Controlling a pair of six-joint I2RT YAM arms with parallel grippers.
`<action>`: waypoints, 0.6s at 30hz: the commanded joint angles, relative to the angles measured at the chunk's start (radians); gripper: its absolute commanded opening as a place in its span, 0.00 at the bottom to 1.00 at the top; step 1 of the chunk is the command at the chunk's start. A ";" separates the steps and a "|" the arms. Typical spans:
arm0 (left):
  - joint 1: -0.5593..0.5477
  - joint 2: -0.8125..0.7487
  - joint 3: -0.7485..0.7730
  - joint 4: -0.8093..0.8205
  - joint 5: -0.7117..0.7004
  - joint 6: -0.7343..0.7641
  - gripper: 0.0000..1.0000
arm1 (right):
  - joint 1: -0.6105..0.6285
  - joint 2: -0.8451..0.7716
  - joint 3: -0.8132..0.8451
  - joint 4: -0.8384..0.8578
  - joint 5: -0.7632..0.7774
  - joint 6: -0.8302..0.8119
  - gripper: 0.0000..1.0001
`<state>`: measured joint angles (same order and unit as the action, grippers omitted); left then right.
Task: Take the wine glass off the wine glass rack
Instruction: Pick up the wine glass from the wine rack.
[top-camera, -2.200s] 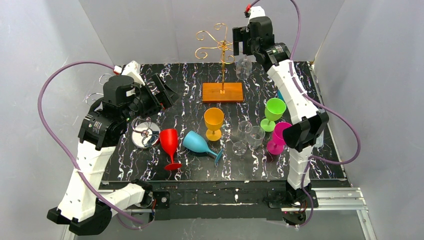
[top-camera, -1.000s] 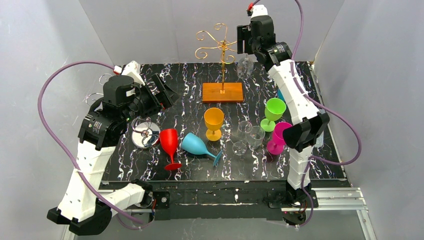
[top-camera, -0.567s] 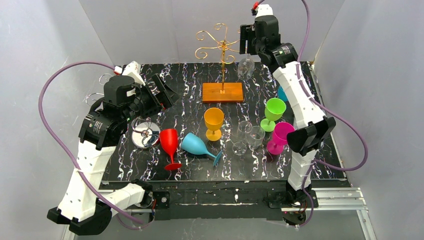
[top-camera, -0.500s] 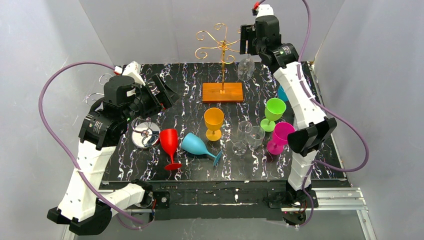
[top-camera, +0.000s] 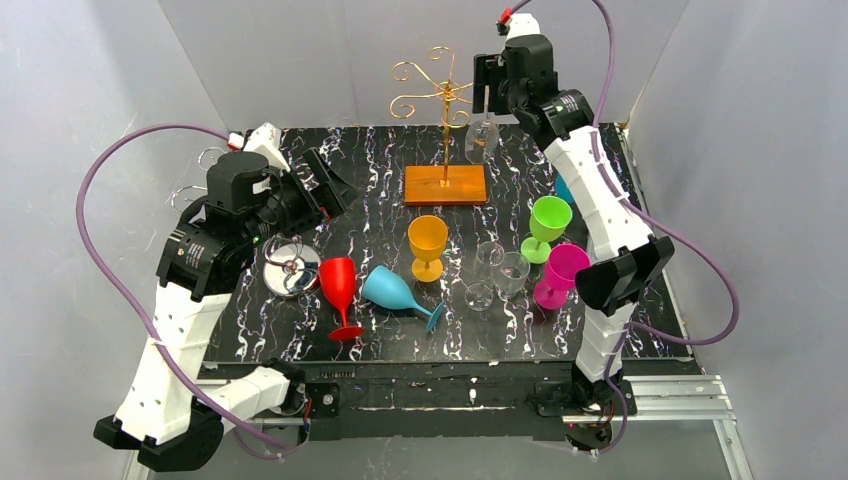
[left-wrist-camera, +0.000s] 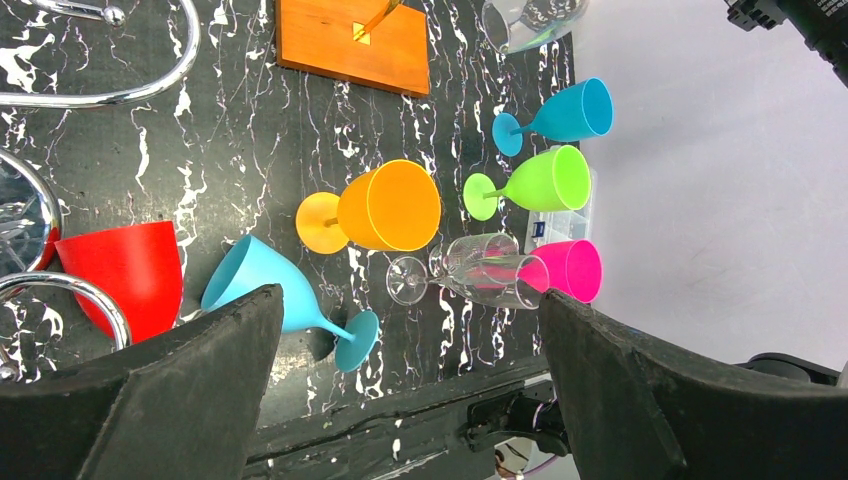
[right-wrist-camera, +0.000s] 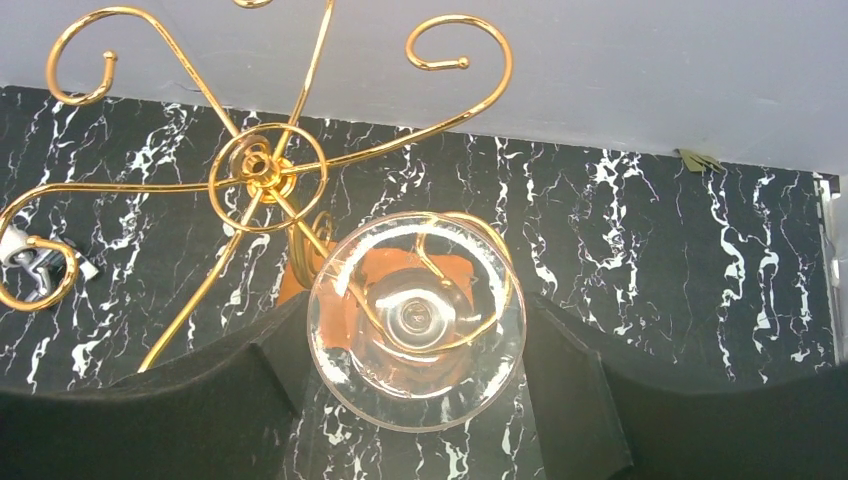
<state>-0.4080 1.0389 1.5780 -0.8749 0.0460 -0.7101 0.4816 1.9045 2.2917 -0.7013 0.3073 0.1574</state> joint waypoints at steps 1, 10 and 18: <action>0.004 -0.013 -0.004 0.002 0.005 0.008 0.98 | 0.018 -0.015 0.051 0.076 -0.007 -0.010 0.47; 0.004 -0.007 0.006 -0.002 0.002 0.015 0.98 | 0.025 0.021 0.059 0.143 -0.011 -0.040 0.47; 0.004 0.002 0.015 -0.003 0.000 0.023 0.98 | 0.025 0.065 0.083 0.187 0.010 -0.045 0.47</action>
<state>-0.4080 1.0401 1.5784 -0.8753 0.0456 -0.7063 0.5018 1.9697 2.3169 -0.6319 0.3000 0.1249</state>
